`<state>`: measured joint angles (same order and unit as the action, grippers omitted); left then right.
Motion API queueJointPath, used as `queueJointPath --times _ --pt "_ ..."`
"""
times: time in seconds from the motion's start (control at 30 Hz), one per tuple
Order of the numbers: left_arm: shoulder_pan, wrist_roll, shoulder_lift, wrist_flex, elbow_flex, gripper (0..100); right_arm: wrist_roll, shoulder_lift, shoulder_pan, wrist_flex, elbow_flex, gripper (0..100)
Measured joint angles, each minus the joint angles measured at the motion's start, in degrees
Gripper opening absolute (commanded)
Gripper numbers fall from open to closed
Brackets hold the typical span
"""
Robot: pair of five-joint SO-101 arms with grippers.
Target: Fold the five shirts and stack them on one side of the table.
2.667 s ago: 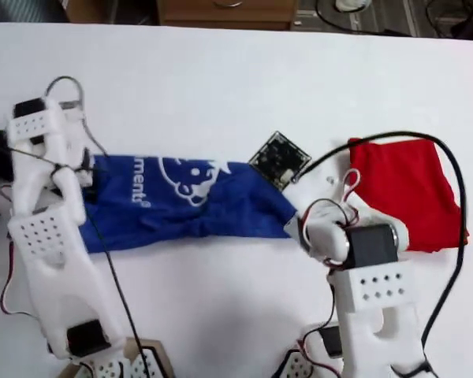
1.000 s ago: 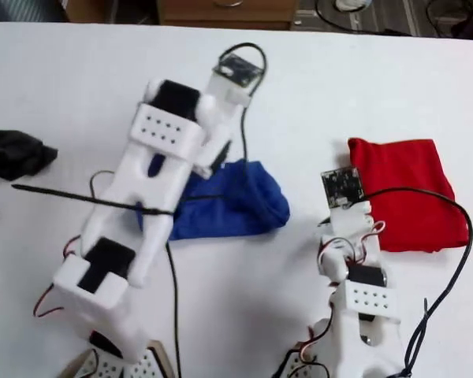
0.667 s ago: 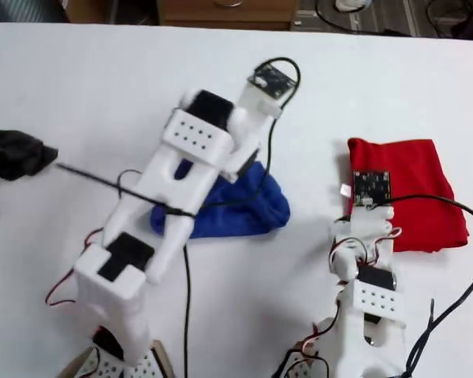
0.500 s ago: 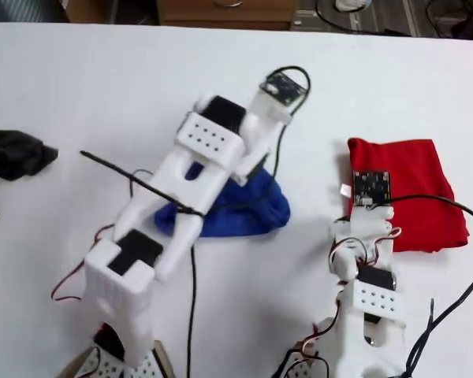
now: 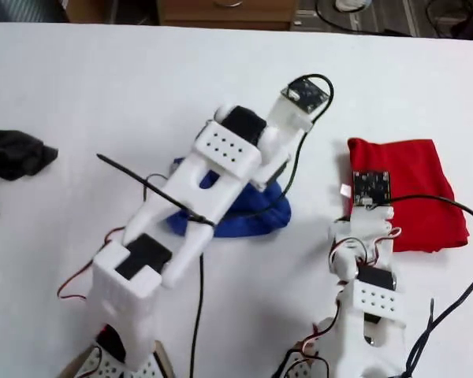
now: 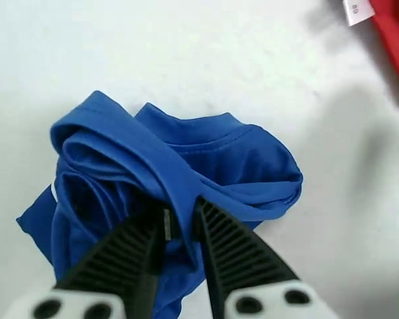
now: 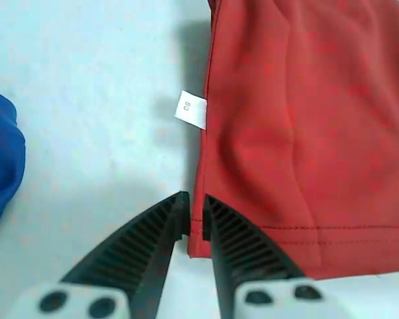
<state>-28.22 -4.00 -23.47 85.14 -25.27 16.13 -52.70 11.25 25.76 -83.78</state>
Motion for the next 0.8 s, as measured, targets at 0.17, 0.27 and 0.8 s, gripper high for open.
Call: queueJointPath --times 0.17,0.27,0.8 --pt "-0.7 2.2 -4.7 0.0 0.0 3 0.0 0.0 0.0 0.0 0.0 4.9" --pt "-0.7 3.3 -6.9 -0.4 0.0 3 0.0 0.0 0.0 0.0 0.0 4.9" --pt "-1.8 3.6 -7.8 -1.9 0.0 3 0.0 0.0 0.0 0.0 0.0 4.9"
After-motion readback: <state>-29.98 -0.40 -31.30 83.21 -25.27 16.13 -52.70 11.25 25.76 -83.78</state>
